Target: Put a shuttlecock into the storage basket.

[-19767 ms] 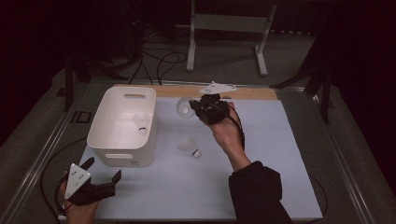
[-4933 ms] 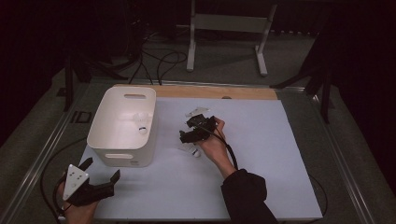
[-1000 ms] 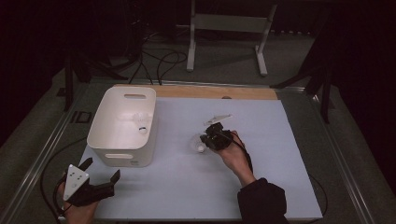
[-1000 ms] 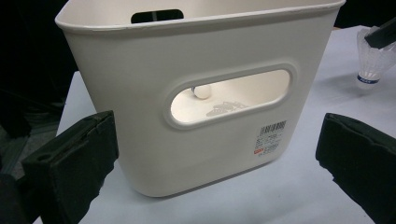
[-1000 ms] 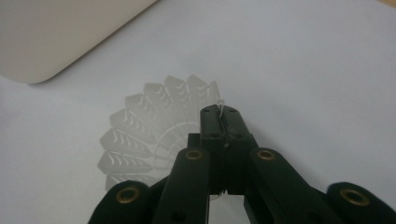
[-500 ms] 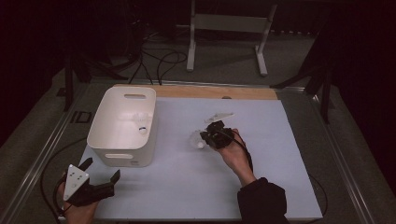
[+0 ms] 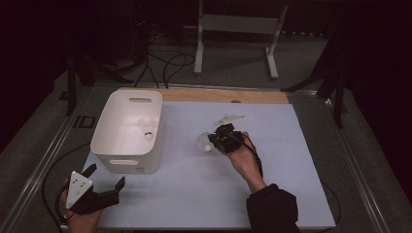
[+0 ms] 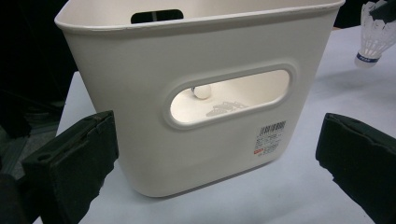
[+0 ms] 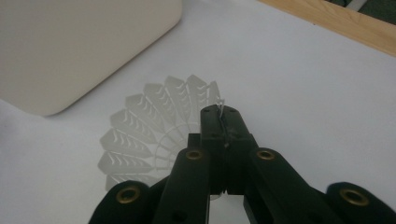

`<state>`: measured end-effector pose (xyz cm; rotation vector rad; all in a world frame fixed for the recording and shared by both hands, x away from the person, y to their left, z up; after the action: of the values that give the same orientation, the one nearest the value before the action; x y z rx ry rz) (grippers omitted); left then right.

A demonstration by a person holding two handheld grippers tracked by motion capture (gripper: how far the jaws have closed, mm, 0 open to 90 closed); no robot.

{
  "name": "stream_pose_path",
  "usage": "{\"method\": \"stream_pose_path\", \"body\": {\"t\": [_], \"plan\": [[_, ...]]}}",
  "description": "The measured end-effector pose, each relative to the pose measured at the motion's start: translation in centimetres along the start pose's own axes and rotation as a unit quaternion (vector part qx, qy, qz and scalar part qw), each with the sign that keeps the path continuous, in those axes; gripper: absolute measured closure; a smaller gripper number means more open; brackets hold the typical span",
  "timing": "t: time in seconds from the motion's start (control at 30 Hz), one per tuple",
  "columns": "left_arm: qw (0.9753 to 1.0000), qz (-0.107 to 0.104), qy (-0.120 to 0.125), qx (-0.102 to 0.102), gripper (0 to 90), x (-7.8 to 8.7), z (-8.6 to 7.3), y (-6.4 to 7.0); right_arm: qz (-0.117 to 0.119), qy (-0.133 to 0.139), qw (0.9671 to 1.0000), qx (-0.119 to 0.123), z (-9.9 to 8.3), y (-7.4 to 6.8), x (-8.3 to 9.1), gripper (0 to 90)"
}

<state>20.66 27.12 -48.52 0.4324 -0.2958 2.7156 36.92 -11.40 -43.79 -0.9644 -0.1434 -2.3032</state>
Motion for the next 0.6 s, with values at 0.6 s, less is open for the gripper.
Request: {"method": "stream_pose_path", "body": {"t": [0.6], "plan": [[1.0000,-0.001,-0.001,-0.001,0.1,-0.04,0.00,0.02,0.006,0.016,0.9998,-0.012,0.53,0.03,0.67,89.4]]}}
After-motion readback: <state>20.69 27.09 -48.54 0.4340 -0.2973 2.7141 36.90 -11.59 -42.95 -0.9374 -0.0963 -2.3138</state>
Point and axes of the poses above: each handheld gripper's, and its own axes: x roughly backward along the jaws, z roughly out of its top, y roughly to its right, the point moved 1 cm from there along -x, roughly forward along the jaws, and after that the axes turned 7 degrees about -x, right-handed, at the moved point
